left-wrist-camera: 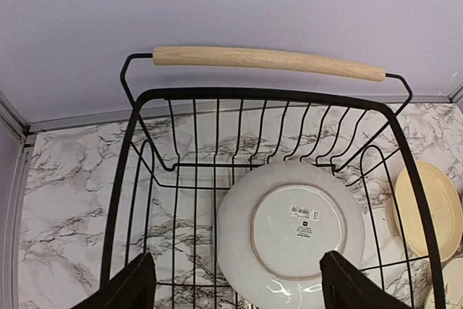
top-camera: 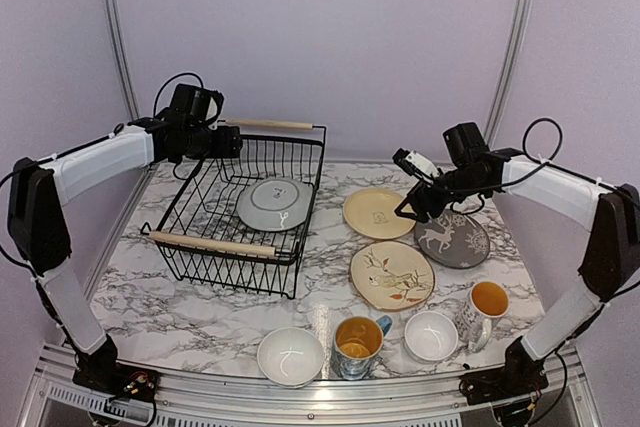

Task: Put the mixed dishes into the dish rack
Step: Move the dish rack to the center of the board, then move the plate to the dish rack.

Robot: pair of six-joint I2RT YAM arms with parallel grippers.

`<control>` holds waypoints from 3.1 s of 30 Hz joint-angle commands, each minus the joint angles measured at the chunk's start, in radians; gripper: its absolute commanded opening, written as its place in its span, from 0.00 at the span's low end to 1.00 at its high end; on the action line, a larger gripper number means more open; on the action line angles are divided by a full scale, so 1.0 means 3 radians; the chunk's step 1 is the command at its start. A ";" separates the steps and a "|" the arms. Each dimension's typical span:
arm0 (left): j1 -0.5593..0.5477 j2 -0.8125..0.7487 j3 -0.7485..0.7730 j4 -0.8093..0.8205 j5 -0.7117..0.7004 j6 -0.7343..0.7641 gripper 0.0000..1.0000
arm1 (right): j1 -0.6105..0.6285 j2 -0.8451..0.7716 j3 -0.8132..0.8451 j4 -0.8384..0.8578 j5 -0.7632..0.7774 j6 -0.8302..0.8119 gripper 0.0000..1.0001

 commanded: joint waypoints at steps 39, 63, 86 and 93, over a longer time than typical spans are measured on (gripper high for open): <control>-0.0215 -0.2092 -0.2213 -0.0539 0.0897 -0.0541 0.45 | 0.0609 0.1833 0.2061 -0.0480 0.0041 0.0320 0.67; -0.0480 -0.0179 0.0095 -0.0413 0.0521 -0.0953 0.64 | 0.0999 0.1275 0.2272 -0.0415 0.1273 -0.0362 0.72; -0.0422 -0.1219 -0.0839 0.0048 -0.0561 -0.1070 0.69 | 0.1831 0.2995 0.3540 -0.1016 0.2138 -0.1537 0.82; -0.0294 -0.1571 -0.1169 0.0231 -0.0581 -0.1126 0.70 | 0.1836 0.3171 0.3499 -0.1011 0.2302 -0.1708 0.82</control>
